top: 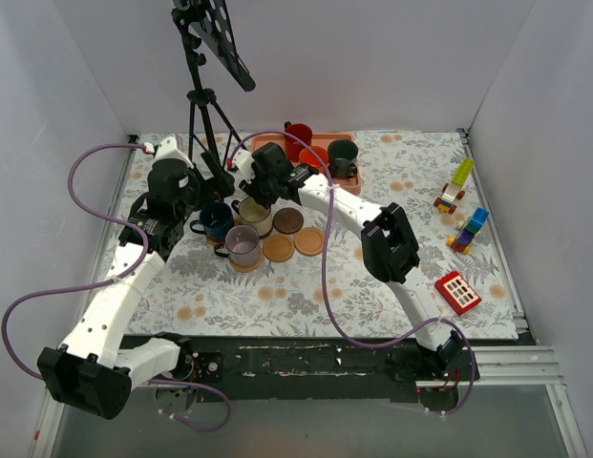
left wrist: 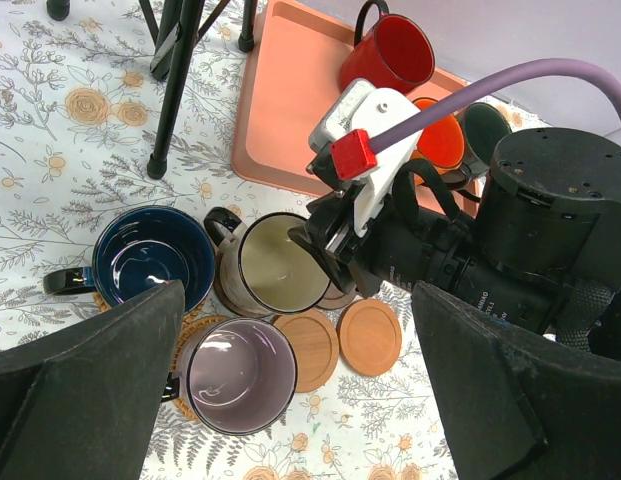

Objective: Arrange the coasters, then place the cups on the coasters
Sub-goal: Place the cup on the coaster, then pick up the cup from the tray, then place the cup on the coaster.

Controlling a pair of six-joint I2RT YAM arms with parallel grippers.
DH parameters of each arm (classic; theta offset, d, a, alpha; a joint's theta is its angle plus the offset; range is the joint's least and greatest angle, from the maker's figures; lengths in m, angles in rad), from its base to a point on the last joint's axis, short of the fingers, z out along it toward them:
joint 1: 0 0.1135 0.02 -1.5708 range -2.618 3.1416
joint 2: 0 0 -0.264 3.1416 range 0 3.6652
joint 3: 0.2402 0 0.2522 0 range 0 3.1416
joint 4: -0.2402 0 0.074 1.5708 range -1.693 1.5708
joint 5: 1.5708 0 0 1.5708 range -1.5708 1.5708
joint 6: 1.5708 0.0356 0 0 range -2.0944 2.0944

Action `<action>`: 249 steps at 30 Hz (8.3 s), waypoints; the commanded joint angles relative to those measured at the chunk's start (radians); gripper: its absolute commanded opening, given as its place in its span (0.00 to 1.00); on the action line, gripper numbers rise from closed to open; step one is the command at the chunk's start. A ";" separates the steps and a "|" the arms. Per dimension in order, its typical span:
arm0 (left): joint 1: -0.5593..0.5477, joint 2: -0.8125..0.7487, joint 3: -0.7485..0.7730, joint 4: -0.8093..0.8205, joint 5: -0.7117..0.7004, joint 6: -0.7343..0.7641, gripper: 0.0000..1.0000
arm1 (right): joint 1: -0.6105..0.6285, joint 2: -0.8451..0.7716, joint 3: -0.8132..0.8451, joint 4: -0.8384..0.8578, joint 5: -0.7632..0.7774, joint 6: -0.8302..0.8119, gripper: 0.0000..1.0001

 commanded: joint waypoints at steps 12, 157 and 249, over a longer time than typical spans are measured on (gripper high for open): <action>0.004 -0.017 0.010 -0.013 -0.046 0.014 0.98 | 0.008 -0.076 0.011 0.167 0.015 0.092 0.56; -0.163 0.705 0.665 -0.029 0.109 -0.053 0.94 | -0.537 -0.435 -0.248 0.260 0.248 0.541 0.01; -0.341 0.492 0.373 -0.110 0.229 0.281 0.00 | -0.050 -0.679 -0.651 0.106 0.336 0.409 0.38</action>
